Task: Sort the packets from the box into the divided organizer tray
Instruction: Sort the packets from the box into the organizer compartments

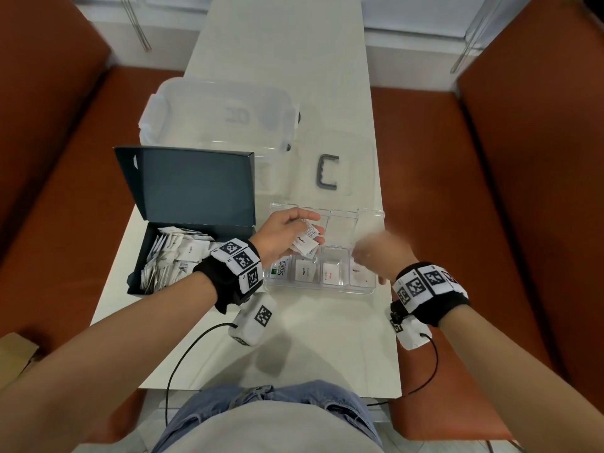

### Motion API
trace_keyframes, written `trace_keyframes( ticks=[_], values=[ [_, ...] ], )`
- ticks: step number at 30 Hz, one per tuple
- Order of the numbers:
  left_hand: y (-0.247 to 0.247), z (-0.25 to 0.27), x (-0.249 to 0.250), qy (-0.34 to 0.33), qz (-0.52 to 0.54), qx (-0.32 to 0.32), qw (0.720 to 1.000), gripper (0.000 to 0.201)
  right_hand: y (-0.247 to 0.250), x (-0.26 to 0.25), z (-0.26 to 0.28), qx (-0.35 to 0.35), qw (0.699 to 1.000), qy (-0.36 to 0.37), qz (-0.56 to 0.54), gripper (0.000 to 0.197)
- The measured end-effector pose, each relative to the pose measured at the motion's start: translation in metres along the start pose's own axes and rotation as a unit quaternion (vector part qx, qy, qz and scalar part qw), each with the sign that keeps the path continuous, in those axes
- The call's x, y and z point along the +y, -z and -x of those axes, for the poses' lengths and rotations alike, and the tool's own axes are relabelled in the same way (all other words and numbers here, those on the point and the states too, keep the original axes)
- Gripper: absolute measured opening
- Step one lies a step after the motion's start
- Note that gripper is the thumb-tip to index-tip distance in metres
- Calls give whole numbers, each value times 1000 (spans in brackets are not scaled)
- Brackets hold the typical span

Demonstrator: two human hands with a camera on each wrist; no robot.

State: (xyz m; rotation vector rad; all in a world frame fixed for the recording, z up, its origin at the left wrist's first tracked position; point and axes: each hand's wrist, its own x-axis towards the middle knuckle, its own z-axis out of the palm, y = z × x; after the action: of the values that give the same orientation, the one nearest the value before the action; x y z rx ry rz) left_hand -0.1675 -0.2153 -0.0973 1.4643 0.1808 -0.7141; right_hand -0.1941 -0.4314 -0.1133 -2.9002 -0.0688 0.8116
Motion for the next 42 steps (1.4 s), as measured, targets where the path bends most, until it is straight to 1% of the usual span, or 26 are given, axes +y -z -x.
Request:
trace_keyframes(
  ticks=[1, 2, 5, 7, 9, 11, 13, 15, 18, 21, 23, 27, 29, 30, 34, 35, 37, 39, 42],
  values=[
    [0, 0, 0, 4, 12, 0, 1000, 28, 5, -2, 3, 20, 997, 7, -73, 20],
    [0, 1, 0, 6, 19, 0, 1000, 31, 9, -7, 6, 41, 988, 20, -148, 18],
    [-1, 0, 1, 1, 20, 1, 1000, 36, 17, -28, 14, 95, 935, 50, -339, 15],
    [-3, 0, 2, -14, 4, -2, 1000, 39, 19, -45, 16, 108, 901, 54, -417, 15],
    [-4, 2, 4, -34, -22, -1, 999, 39, 17, -57, 16, 114, 886, 61, -446, 26],
    [-5, 3, 4, -61, -63, 13, 996, 33, 15, -62, 13, 121, 878, 61, -458, 33],
    [-4, 2, 3, -87, -92, 29, 991, 29, 14, -63, 10, 131, 872, 53, -469, 32],
    [-1, 2, 0, -98, -100, 35, 990, 29, 15, -61, 6, 139, 869, 43, -473, 28],
    [3, 4, -3, -94, -98, 26, 990, 33, 16, -58, 2, 138, 871, 42, -470, 23],
    [7, 6, -6, -81, -82, 10, 993, 39, 16, -57, 1, 119, 874, 41, -469, 17],
    [11, 8, -6, -76, -62, 10, 995, 40, 16, -57, -1, 100, 876, 40, -471, 14],
    [21, 8, -8, -76, -52, 15, 996, 38, 17, -57, -6, 39, 883, 47, -465, 20],
    [26, 8, -10, -71, -46, 21, 996, 38, 18, -57, -10, 11, 891, 56, -450, 26],
    [29, 8, -11, -66, -38, 24, 997, 38, 17, -57, -12, -1, 896, 55, -440, 26],
    [39, 6, -14, -55, -17, 44, 997, 37, 14, -59, -18, -24, 908, 16, -419, 9],
    [41, 6, -14, -55, -17, 47, 997, 37, 13, -60, -19, -31, 909, 7, -416, 8],
    [45, 6, -15, -54, -13, 46, 997, 37, 10, -63, -20, -46, 912, -3, -407, 17],
    [47, 7, -15, -56, -12, 45, 997, 37, 6, -68, -23, -52, 929, -6, -367, 25],
    [47, 6, -15, -58, -15, 46, 997, 38, 1, -80, -27, -42, 972, 2, -231, 19]
  ],
)
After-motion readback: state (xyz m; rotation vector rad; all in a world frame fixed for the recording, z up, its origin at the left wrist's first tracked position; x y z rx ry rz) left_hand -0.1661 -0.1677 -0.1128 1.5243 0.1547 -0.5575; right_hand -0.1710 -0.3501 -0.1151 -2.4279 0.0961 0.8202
